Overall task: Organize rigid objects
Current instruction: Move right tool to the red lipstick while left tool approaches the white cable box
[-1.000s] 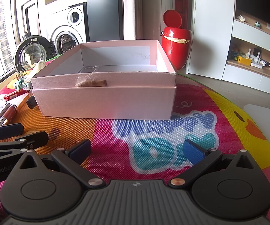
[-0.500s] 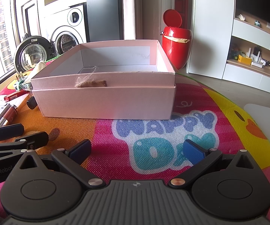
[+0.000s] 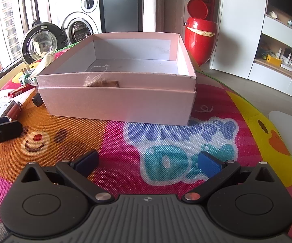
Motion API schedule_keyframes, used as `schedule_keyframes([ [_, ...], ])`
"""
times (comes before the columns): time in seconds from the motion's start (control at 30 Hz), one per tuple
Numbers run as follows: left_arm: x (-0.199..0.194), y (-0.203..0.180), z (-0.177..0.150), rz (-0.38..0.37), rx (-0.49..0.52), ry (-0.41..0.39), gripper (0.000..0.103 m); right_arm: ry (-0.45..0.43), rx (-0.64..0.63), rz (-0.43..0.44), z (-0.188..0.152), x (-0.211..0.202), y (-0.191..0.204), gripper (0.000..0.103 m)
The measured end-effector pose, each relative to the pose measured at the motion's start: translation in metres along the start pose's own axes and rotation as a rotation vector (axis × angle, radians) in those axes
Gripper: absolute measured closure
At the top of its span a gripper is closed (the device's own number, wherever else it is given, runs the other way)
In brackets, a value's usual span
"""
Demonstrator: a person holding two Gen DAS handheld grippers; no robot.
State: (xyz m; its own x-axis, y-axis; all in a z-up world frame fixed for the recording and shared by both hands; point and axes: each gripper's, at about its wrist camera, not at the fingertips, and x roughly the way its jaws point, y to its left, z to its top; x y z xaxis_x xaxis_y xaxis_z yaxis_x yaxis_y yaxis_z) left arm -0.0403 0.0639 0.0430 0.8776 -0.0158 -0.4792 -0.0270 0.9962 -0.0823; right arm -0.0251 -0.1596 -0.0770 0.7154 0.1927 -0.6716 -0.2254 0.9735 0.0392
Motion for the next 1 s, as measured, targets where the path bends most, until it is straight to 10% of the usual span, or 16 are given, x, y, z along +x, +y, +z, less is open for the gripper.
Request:
schedule_keyframes([
  [0.13, -0.002, 0.054, 0.02, 0.121, -0.054, 0.011, 0.052, -0.008, 0.004, 0.001, -0.001, 0.0, -0.001, 0.0],
  [0.33, 0.03, 0.09, 0.016, 0.047, -0.218, 0.138, 0.052, -0.01, 0.006, 0.011, -0.003, -0.003, -0.005, 0.0],
  [0.53, 0.029, 0.057, 0.006, 0.032, -0.042, 0.149, 0.051, -0.01, -0.054, 0.065, -0.002, -0.008, 0.004, 0.003],
  [0.83, 0.02, 0.053, -0.002, 0.159, 0.13, 0.102, 0.048, 0.039, -0.134, 0.429, 0.042, -0.011, 0.084, 0.052],
  [1.0, 0.008, 0.092, 0.004, 0.156, -0.005, 0.106, 0.052, 0.064, -0.156, 0.322, 0.06, 0.018, 0.113, 0.073],
])
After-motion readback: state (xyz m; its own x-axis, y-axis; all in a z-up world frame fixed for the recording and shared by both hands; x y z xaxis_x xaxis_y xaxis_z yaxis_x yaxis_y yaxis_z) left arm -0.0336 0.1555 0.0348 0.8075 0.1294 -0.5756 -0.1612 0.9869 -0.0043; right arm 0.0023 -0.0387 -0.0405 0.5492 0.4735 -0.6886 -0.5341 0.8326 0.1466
